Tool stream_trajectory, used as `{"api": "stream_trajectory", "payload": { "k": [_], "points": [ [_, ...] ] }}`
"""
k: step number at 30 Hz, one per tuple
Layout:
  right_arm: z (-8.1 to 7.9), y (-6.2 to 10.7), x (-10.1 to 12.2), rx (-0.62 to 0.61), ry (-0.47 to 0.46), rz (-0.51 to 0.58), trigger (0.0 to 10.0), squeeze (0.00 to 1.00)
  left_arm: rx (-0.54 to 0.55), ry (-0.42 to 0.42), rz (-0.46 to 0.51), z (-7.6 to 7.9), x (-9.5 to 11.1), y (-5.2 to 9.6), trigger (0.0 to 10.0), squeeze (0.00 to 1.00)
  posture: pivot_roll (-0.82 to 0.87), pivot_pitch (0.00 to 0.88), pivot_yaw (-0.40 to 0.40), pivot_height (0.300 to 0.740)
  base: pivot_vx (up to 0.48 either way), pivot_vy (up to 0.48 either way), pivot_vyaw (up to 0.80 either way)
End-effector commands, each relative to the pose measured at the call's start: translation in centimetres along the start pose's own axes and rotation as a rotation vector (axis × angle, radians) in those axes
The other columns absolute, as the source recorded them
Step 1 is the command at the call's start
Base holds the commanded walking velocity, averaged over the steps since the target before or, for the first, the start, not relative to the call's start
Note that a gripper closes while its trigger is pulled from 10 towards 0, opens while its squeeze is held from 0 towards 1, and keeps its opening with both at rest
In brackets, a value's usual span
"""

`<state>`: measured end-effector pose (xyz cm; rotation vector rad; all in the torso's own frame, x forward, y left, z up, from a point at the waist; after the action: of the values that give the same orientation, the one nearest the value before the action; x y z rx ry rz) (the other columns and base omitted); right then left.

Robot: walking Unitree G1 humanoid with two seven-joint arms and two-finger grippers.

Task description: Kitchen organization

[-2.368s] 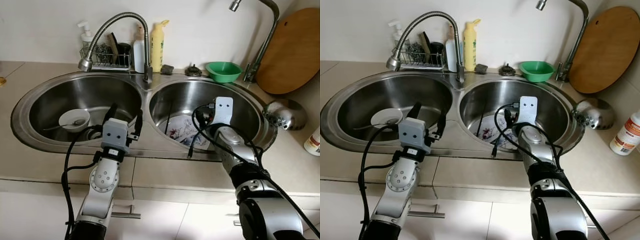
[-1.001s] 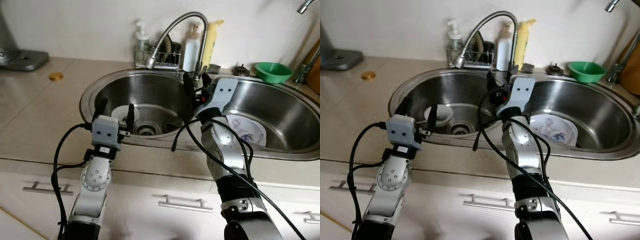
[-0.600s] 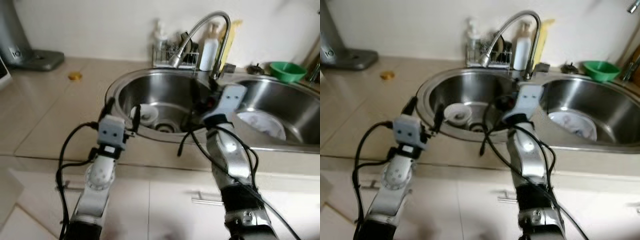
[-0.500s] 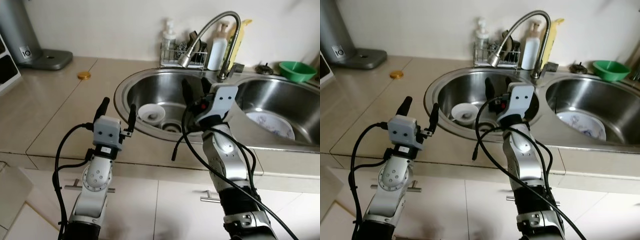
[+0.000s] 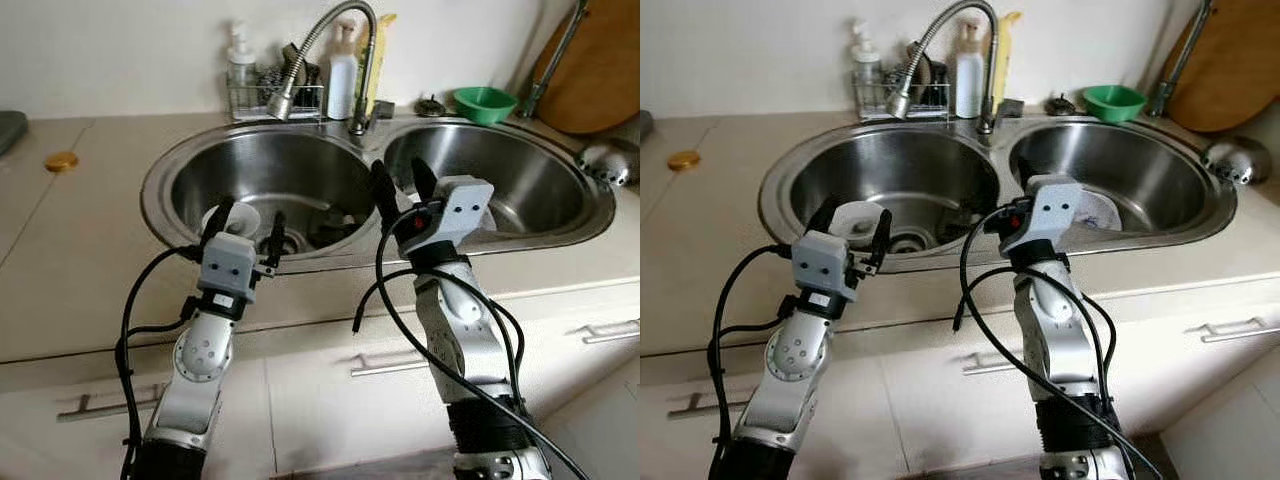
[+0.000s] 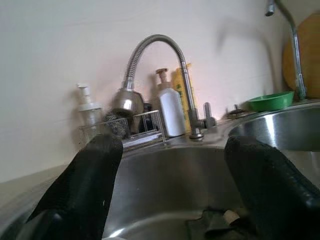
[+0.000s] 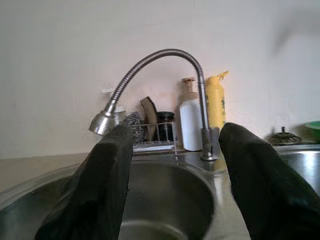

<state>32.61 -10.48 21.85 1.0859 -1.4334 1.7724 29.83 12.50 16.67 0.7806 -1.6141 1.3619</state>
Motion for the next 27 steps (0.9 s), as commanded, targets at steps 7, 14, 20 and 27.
{"api": "stream_trajectory", "payload": {
  "k": [7, 14, 20, 27],
  "points": [
    [0.3, 1.0, 0.3, 0.009, 0.004, -0.006, 10.0, 0.0, -0.027, 0.008, 0.013, 0.7, 0.1, -0.2, 10.0, 0.0, 0.09, 0.0, -0.017, 0.74, 0.0, -0.472, -0.8],
    [0.2, 1.8, 0.0, 0.024, 0.011, -0.029, 10.0, 0.0, -0.016, 0.027, -0.006, 0.6, -0.1, 0.0, 10.0, 0.0, 0.09, 0.0, -0.022, 0.74, 0.0, -0.067, -0.8],
    [0.5, 2.5, -0.3, 0.025, 0.02, -0.051, 10.0, 0.0, -0.033, 0.023, -0.003, 0.8, -0.2, 0.1, 10.0, 0.0, 0.08, 0.0, -0.02, 0.74, 0.0, 0.0, -0.8],
    [0.6, 2.8, -0.5, 0.021, 0.028, -0.063, 10.0, 0.0, -0.043, 0.028, -0.002, 1.0, -0.3, 0.1, 10.0, 0.0, 0.08, 0.0, -0.018, 0.74, 0.0, 0.0, -0.8]
  ]
}}
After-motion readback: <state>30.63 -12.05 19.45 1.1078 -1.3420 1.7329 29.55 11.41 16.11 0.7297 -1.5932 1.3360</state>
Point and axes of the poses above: a point about 5 cm out from each wrist's last joint towards the gripper, its own y axis pointing back from the gripper into the wrist, its own x axis along the axis of the wrist's last joint, z = x × y, the point moved 1 cm from there along -y, pointing out of the wrist towards the gripper, and after that the axes turned 13 degrees about y, right-handed, at the moved point
